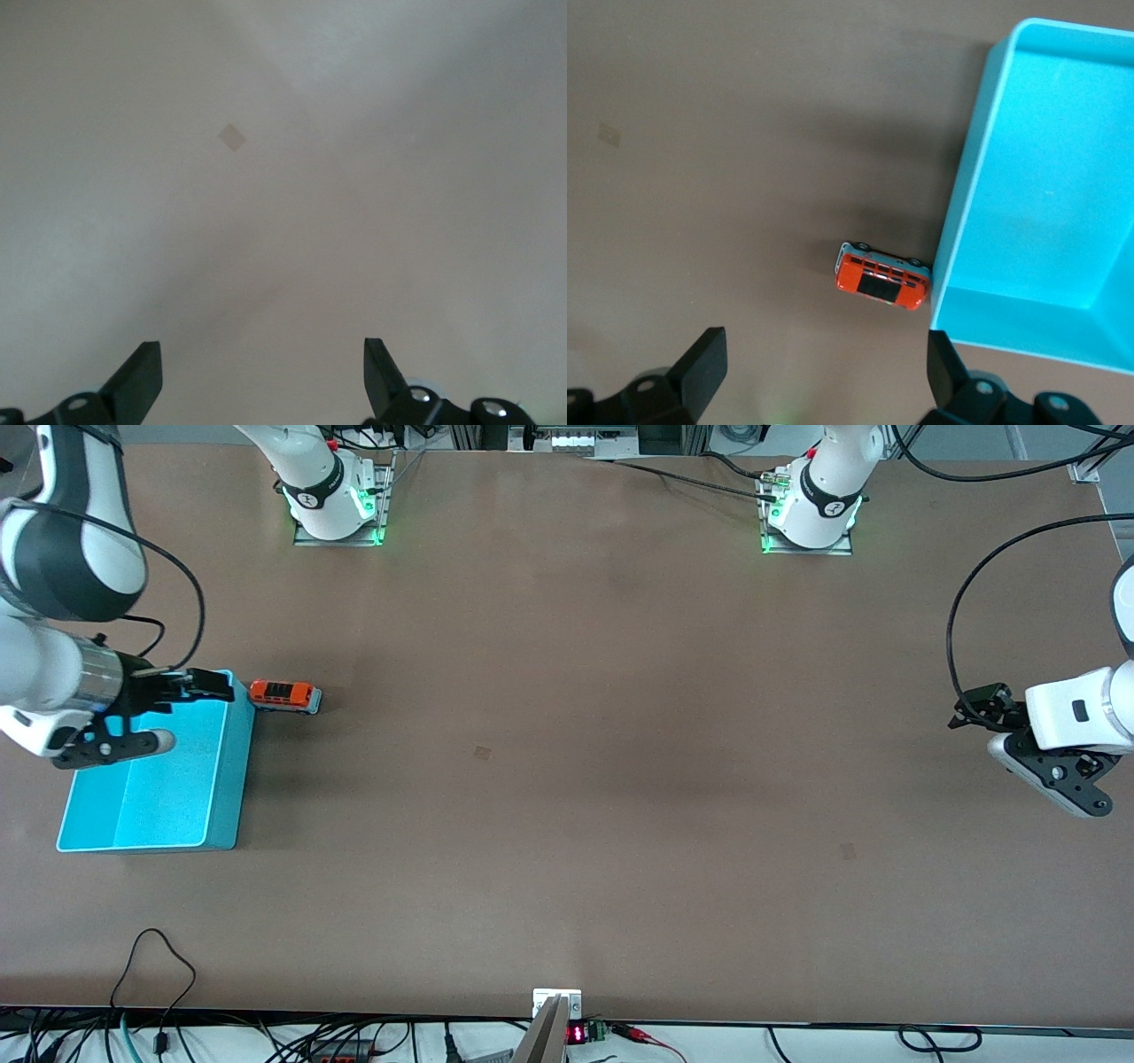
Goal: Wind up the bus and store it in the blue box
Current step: 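Move the right gripper over the bus while the left gripper withdraws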
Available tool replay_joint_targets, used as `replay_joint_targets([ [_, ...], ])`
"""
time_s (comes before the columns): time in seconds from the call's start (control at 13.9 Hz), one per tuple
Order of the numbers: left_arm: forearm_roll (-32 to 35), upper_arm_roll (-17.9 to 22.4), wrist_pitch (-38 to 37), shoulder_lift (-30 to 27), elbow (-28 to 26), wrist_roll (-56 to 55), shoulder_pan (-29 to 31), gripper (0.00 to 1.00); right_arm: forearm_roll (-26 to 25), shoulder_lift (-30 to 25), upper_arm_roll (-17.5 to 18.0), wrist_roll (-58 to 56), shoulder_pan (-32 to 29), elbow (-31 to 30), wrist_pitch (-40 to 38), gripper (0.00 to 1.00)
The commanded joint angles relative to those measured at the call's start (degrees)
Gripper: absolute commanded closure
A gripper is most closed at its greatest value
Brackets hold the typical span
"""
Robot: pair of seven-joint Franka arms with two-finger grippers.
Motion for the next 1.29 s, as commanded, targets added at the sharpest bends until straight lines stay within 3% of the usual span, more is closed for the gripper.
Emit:
replay_joint_targets([
  [0.0,0.4,-1.8,-2.3,-2.3,0.6,-12.6,0.2,0.0,0.6,-3.9,0.9,-5.5,-0.1,-7.8,4.1,0.0],
  [0.22,0.2,-2.3,-4.0,-2.8,0.8,-25.0,0.2,0.0,0.2,-9.5,4.2,-18.2,-3.3,-20.1,11.5,0.0],
  [0.43,0.3,-1.6,-5.1,-5.8,0.0,-30.1,1.1,0.0,0.2,-11.0,7.0,-30.2,-8.3,-26.4,15.7,0.0],
  [0.65,0.4,-1.6,-6.3,-9.1,-0.4,-31.7,2.1,0.0,-1.0,-11.4,7.3,-40.5,-8.7,-32.3,23.4,0.0],
  [0.79,1.2,-2.9,-8.2,-9.8,-0.6,-41.5,1.2,0.0,-2.1,-11.7,7.3,-44.3,-8.6,-37.2,31.1,0.0],
  [1.22,0.2,-3.2,-7.8,-9.0,0.2,-41.9,0.9,0.0,-4.9,-11.3,7.3,-53.3,-8.8,-45.5,44.9,0.0],
])
